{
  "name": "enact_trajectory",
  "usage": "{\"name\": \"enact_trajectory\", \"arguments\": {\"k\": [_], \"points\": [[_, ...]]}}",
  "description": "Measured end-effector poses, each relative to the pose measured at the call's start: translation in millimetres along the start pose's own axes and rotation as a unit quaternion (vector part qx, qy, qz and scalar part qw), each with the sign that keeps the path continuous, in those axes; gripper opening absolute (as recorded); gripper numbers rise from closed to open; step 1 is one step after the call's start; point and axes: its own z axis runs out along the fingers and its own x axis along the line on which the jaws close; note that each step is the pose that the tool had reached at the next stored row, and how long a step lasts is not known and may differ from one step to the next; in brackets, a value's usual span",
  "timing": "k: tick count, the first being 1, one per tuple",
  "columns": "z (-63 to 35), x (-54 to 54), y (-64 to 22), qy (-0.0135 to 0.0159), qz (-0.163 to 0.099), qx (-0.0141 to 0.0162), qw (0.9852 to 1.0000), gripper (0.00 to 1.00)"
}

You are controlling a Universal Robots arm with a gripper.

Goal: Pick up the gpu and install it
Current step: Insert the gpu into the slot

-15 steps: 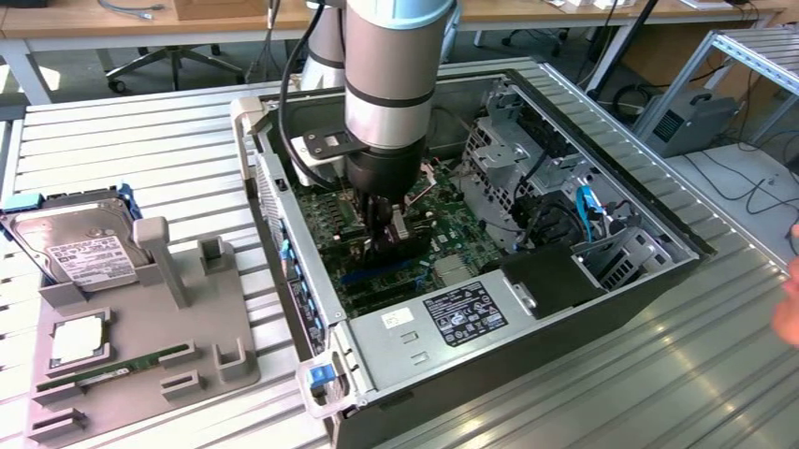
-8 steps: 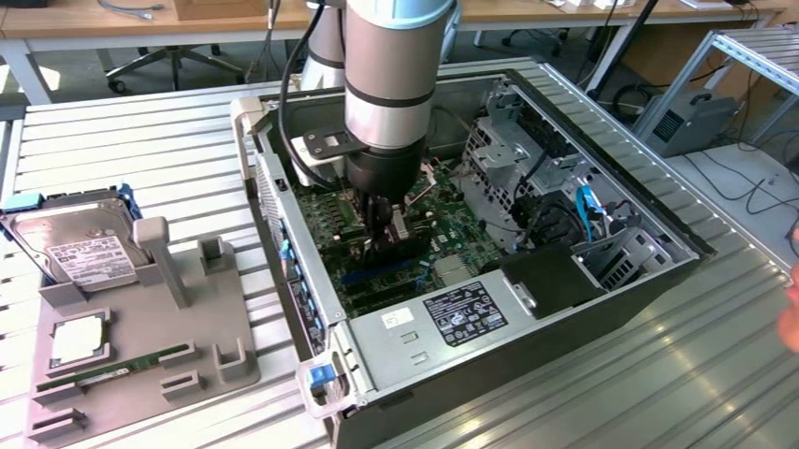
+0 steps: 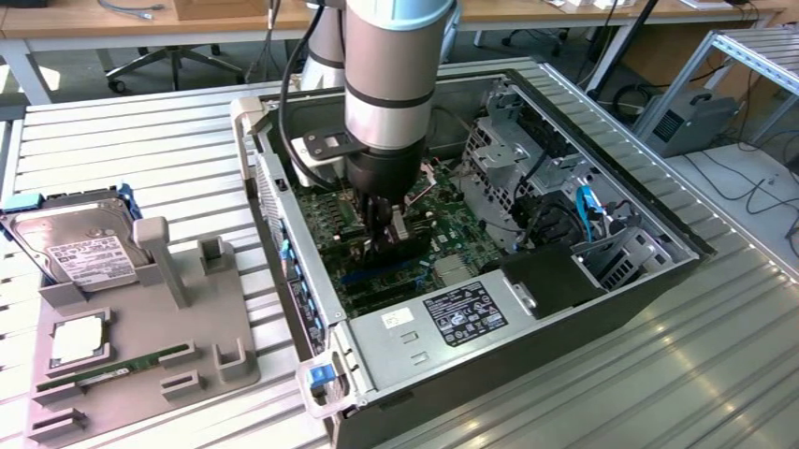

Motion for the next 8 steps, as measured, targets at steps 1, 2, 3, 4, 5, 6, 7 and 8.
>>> {"name": "enact_trajectory", "arguments": {"k": [1,2,3,4,5,6,7,8], "points": [[0.4,0.0,0.0,0.0000,0.000,0.0000,1.0000,0.27],[0.8,0.0,0.0,0.0000,0.000,0.0000,1.0000,0.27],[1.1,0.0,0.1,0.0001,0.000,0.0000,1.0000,0.27],[1.5,-0.1,0.0,0.0001,0.000,0.0000,1.0000,0.27],[1.8,-0.1,0.1,0.0000,0.000,0.0000,1.0000,0.27],[2.1,-0.1,0.1,0.0001,0.000,0.0000,1.0000,0.27],[2.4,-0.1,0.1,0.0001,0.000,-0.0001,1.0000,0.27],[2.7,-0.2,0.1,0.0001,0.000,-0.0001,1.0000,0.27]]}}
